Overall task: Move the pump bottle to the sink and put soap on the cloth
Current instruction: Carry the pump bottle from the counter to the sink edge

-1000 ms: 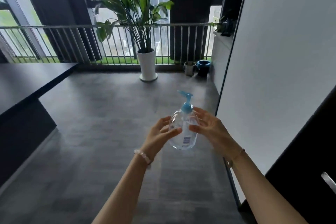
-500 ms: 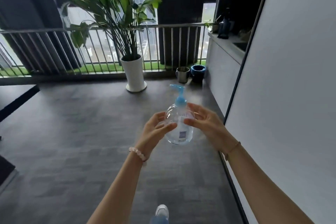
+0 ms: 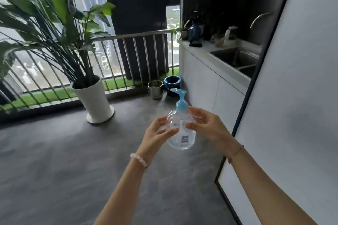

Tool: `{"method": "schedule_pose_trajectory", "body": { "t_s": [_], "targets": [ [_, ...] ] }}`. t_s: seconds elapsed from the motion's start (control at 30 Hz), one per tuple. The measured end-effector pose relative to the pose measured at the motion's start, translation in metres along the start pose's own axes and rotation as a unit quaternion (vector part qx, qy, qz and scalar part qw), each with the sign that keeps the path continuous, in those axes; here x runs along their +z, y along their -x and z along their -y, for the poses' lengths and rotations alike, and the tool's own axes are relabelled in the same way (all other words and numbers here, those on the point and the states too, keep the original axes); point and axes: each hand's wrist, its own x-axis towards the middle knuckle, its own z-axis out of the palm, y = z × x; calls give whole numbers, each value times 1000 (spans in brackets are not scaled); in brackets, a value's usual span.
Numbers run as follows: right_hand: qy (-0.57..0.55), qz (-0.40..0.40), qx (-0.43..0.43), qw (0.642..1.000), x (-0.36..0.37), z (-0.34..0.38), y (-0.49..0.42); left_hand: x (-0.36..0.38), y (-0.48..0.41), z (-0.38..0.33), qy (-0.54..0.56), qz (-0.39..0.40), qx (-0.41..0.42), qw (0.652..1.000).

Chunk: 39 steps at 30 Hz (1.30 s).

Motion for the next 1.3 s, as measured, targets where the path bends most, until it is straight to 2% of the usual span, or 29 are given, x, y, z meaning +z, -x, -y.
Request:
{"method": "schedule_pose_trajectory", "body": {
  "t_s": [0.33,0.5,0.77,0.97,1.07,1.3],
  "targets": [
    [34,-70,-22,997,-87,-26,-272,-10,-299,-5,-12,45,18,999],
    [21,-114,-17,993,-143,-23,-375,10,-432,-16,0,85,21,996],
    [23,-272,2,962,-261,-41,-481,91,-634,-12,-5,225,11,974],
    [0,-416,3,909,-349,-56,-520,183,-742,-11,-30,381,55,923],
    [-20,-499,3,866,-393,-57,-524,247,-784,-11,-22,464,64,883],
    [16,-610,37,792,-472,-58,-479,383,-802,0,-12,595,26,803]
  ]
}}
